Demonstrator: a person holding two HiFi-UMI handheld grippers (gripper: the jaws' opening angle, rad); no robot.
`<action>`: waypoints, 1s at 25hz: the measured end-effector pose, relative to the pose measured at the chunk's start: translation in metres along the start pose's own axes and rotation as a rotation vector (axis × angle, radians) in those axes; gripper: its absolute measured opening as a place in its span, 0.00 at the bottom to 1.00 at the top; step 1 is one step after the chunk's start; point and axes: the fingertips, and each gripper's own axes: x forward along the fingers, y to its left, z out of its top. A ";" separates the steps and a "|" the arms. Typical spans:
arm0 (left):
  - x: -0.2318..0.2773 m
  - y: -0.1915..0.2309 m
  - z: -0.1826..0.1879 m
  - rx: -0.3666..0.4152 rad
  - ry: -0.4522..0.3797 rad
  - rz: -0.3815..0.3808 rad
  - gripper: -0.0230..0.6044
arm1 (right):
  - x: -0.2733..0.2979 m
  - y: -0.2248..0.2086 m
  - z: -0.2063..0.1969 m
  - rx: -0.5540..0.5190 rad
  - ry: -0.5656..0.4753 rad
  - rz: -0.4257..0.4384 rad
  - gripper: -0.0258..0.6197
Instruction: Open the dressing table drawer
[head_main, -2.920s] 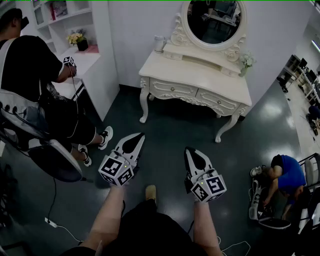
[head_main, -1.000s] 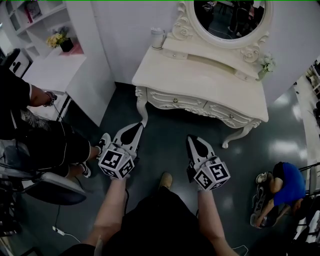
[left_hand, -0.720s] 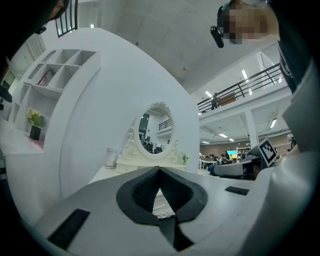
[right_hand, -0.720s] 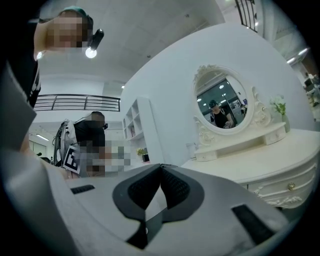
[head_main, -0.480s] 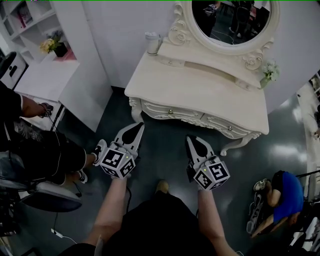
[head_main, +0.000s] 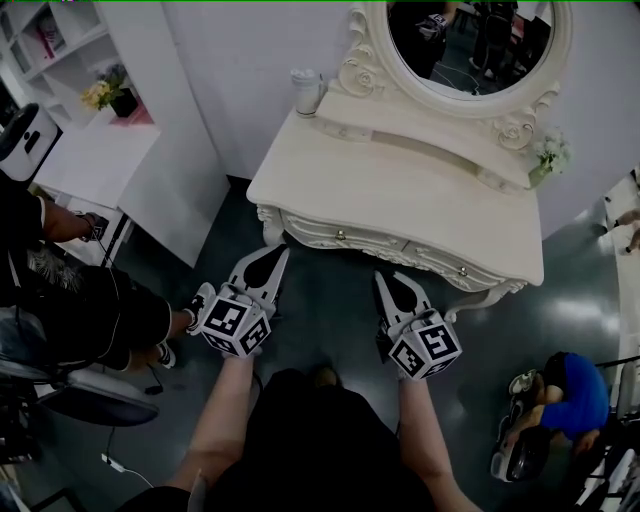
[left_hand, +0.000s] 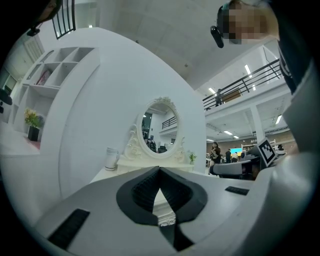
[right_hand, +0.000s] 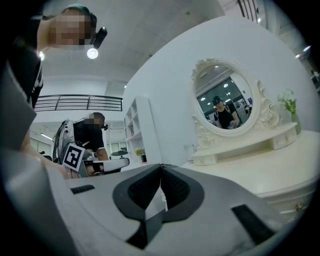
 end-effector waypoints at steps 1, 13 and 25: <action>0.001 0.000 0.000 -0.001 0.002 0.003 0.06 | 0.001 -0.001 0.000 0.003 0.002 0.003 0.05; 0.029 0.012 -0.007 -0.007 0.034 0.015 0.06 | 0.024 -0.028 -0.006 0.039 0.025 0.015 0.05; 0.104 0.053 -0.015 -0.039 0.053 -0.002 0.06 | 0.084 -0.084 0.003 0.054 0.044 -0.003 0.05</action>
